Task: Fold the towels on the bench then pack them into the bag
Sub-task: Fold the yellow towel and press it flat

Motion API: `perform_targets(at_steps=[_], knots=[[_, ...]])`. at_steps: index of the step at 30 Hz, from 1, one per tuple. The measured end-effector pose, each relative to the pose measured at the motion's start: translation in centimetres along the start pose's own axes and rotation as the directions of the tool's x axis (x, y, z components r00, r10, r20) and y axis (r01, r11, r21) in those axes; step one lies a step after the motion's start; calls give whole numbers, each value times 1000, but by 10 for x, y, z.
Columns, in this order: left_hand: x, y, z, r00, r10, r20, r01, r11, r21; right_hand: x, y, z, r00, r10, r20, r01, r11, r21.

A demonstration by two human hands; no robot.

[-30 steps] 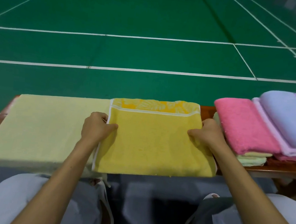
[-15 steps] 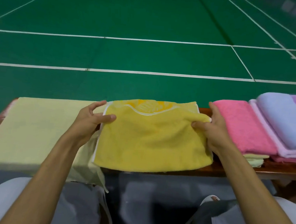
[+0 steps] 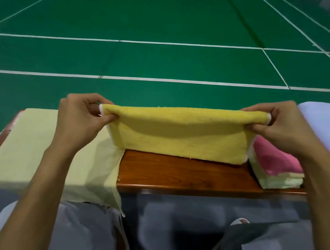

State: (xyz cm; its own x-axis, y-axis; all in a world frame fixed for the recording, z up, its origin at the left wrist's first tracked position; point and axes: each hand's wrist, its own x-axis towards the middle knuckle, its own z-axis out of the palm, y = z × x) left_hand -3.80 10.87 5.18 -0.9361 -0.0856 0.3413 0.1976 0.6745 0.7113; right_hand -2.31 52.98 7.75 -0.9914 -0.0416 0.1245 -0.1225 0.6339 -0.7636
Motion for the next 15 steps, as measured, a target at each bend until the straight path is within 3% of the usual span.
perform_targets(at_steps=[4,9,13,15], knots=[[16,6,17,977,120,-177,-96,985,140,22,-12,2,998,-8,-69,-10,965,-262],[45,18,22,915,177,-363,-144,983,117,53,-19,-2,970,-35,-241,-64,918,-392],[41,11,21,866,294,-404,-199,945,261,45,-17,-3,953,-64,-296,-79,891,-447],[17,1,26,895,296,-335,-200,935,291,29,-9,0,967,-30,-255,-98,874,-476]])
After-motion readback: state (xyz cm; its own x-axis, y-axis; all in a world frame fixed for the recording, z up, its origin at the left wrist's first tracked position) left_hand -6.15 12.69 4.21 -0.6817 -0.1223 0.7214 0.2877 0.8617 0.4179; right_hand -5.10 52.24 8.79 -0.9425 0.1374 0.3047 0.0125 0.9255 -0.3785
